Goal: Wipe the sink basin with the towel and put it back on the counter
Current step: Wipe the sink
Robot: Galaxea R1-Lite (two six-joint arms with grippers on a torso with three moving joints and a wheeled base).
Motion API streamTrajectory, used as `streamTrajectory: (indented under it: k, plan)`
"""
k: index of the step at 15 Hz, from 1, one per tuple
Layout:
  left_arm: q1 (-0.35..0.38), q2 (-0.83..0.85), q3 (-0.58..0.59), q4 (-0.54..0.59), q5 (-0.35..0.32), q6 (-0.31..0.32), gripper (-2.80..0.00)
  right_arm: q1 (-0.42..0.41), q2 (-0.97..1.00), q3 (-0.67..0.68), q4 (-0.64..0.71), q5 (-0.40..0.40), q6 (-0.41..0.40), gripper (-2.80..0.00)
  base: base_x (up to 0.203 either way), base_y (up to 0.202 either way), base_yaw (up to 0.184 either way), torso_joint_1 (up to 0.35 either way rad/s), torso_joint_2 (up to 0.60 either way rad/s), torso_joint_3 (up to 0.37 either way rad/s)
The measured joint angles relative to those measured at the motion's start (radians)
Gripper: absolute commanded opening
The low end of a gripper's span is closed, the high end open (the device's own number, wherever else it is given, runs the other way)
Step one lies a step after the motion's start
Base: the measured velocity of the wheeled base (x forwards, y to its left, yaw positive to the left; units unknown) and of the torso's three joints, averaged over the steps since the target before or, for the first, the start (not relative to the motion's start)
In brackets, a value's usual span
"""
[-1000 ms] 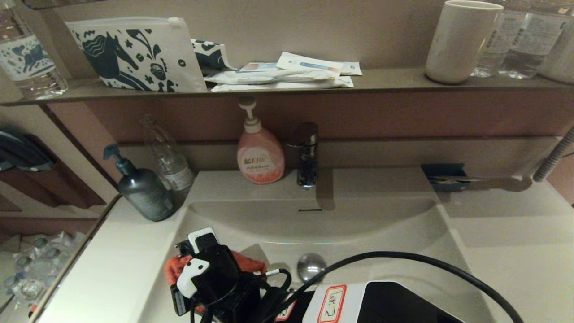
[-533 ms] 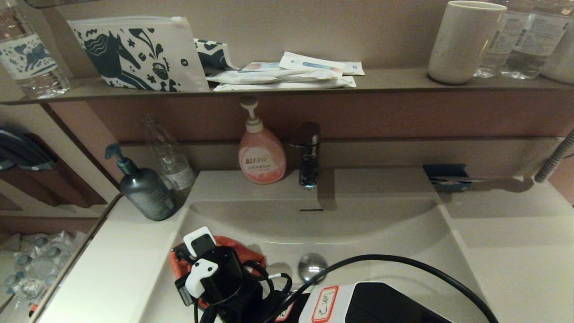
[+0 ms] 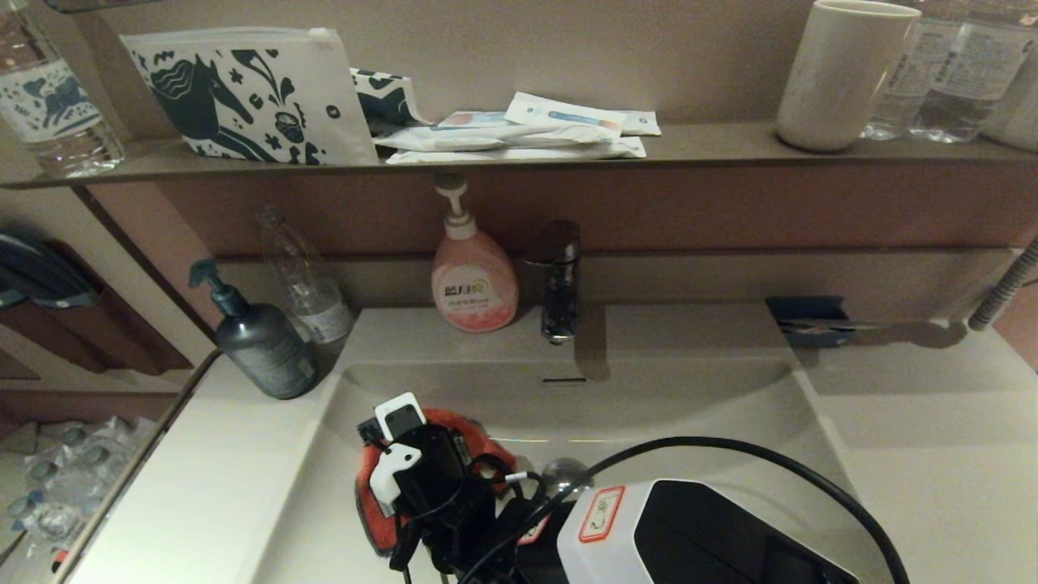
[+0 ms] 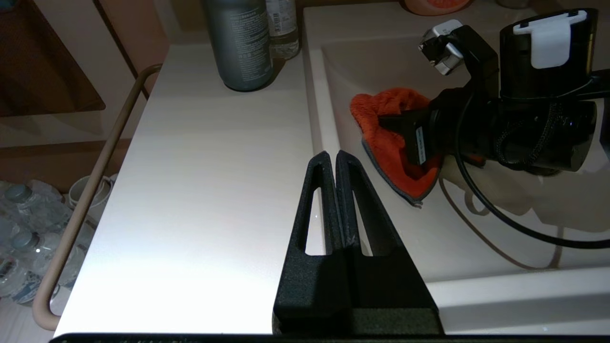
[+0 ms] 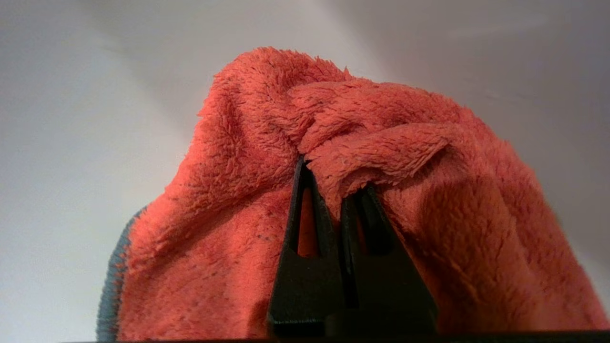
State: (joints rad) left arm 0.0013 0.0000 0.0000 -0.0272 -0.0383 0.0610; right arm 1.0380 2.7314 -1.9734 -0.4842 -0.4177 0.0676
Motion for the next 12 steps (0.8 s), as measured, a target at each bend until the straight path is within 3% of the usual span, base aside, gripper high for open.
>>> streamTrajectory:
  k: [8, 12]
  plan:
    - [0.000, 0.000, 0.000, 0.000, 0.000, 0.000, -2.80, -0.047, -0.045, 0.038, 0.193, -0.181, 0.004, -2.80, 0.000, 0.000, 0.000, 0.000, 0.00, 0.000]
    - [0.000, 0.000, 0.000, 0.000, 0.000, 0.000, -2.80, -0.080, -0.087, 0.124, 0.207, -0.261, 0.047, -2.80, 0.000, 0.000, 0.000, 0.000, 0.00, 0.000]
